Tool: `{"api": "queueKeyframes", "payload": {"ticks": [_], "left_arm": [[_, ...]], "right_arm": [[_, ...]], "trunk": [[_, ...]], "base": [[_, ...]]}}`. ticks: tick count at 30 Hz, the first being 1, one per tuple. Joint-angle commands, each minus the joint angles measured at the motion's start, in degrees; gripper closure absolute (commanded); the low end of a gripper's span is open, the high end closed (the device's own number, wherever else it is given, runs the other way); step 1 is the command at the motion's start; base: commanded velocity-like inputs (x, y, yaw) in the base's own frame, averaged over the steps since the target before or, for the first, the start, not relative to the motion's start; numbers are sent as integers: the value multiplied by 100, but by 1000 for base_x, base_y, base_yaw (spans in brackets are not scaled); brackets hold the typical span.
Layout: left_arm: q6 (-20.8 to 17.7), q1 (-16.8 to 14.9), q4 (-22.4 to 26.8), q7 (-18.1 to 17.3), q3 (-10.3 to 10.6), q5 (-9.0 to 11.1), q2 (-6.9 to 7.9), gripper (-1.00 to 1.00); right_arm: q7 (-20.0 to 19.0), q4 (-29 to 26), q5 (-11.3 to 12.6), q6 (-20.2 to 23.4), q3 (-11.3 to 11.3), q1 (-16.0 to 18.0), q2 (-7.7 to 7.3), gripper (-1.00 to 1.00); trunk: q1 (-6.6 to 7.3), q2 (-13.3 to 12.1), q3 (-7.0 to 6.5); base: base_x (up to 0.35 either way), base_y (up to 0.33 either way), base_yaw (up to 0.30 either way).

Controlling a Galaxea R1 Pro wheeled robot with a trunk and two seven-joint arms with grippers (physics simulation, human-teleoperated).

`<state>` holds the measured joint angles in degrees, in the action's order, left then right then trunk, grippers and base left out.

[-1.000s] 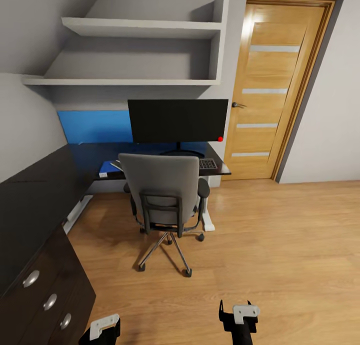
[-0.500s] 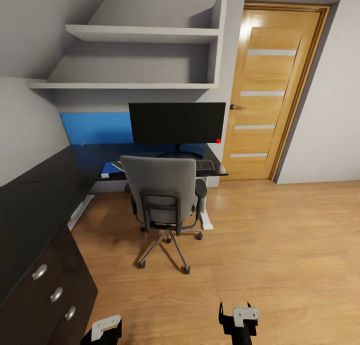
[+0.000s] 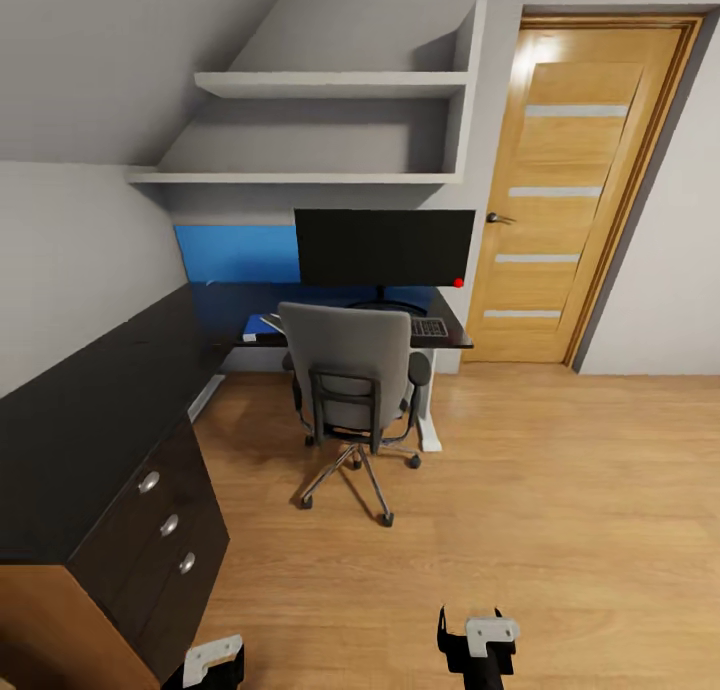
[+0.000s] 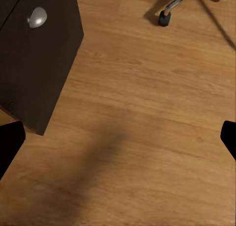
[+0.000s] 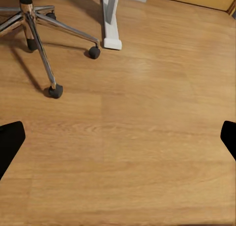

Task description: In the bedroom, organize the workspace by keeping the computer under the desk, ensuring the monitor is on the desk, placing the keyboard on the desk next to the monitor, placing the mouse on the desk next to the keyboard, moving the folder from the swivel chair onto the desk next to the mouse, stacking the notebook on top of the folder with the pen on top of the notebook, and positioning the swivel chair next to the desk.

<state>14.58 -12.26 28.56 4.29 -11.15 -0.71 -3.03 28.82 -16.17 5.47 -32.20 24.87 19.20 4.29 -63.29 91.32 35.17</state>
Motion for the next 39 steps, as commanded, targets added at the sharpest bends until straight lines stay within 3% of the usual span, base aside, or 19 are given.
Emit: {"api": "queueKeyframes", "payload": {"ticks": [1, 13, 26, 34, 39], "left_arm": [[18, -5, -5, 2, -19, -8, -5, -100], [9, -5, -70, 9, -4, -8, -10, -100], [37, -5, -250, 63, -54, 22, 7, -100], [106, -5, -780, 71, -187, 26, 22, -100], [423, -5, -1250, 71, -231, 23, 35, -100]], "right_arm": [[25, 6, 59, -25, 49, 5, -2, -100], [11, 16, 60, -54, 38, 5, -6, -100], [-37, 425, 101, -24, -18, 5, -2, -100], [-33, 697, 291, -63, -91, 5, -27, -100], [-34, 1115, 370, -511, -90, 5, -33, -100]], "trunk": [[26, -39, -13], [290, -520, -229], [575, -1041, -462], [751, -1362, -606], [861, -1563, -696]], "base": [[-307, -94, 255], [-292, -91, 218], [-41, -15, 17], [-1, -1, 1], [0, 0, 0]]}}
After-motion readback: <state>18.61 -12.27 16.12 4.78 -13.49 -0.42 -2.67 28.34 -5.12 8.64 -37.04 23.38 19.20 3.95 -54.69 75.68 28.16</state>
